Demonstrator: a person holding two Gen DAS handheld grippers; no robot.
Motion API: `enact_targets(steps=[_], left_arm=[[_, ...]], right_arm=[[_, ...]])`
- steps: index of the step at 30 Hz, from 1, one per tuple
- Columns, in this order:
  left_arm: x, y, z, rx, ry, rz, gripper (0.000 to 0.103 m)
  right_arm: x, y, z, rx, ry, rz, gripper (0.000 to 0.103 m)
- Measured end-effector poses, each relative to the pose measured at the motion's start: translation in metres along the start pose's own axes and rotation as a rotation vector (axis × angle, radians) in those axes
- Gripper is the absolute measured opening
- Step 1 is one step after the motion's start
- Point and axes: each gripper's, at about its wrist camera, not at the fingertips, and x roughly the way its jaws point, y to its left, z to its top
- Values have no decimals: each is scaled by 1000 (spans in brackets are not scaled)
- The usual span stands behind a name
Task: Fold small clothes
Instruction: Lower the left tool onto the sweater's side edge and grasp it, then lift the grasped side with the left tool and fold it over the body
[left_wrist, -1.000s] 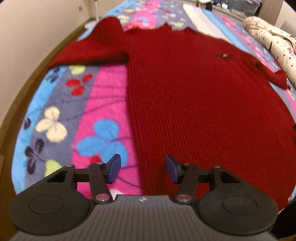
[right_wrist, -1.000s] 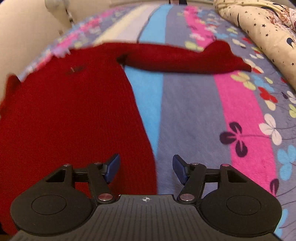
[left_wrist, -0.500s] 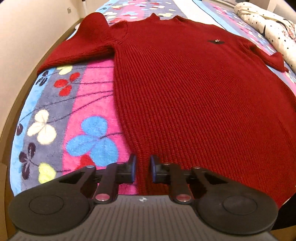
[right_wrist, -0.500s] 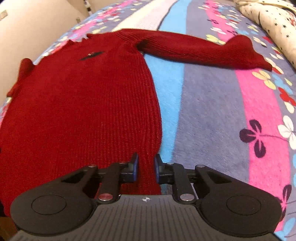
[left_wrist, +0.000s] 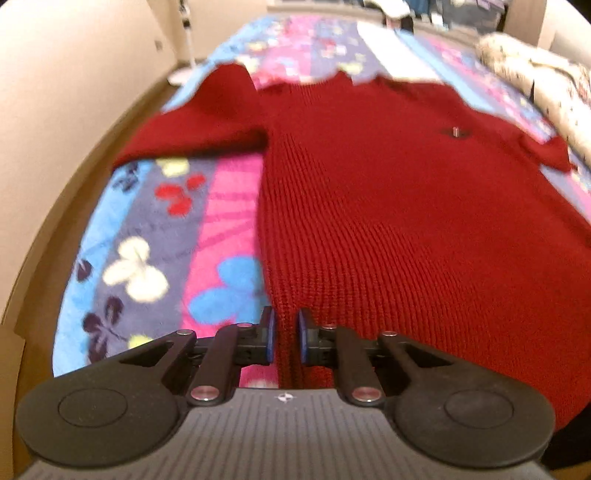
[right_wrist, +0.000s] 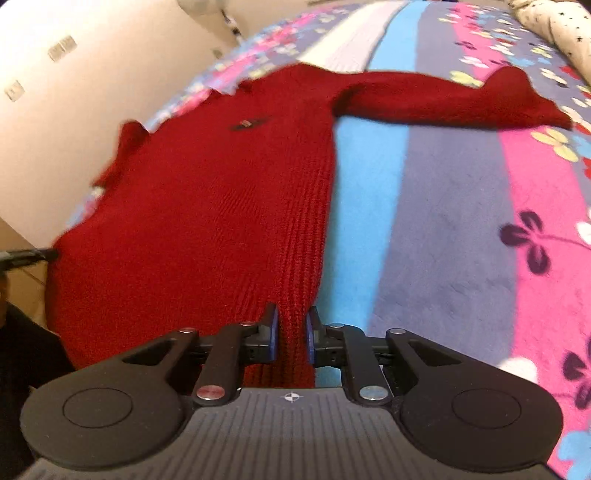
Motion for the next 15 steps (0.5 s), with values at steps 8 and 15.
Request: enact_targets(steps=[8, 15], left_arm=[[5, -2, 1, -9, 4, 32, 23], [11, -5, 5, -3, 14, 34, 25]], right_arm=[[9, 5, 10, -9, 4, -38, 29], [13, 7, 15, -13, -36, -38, 35]])
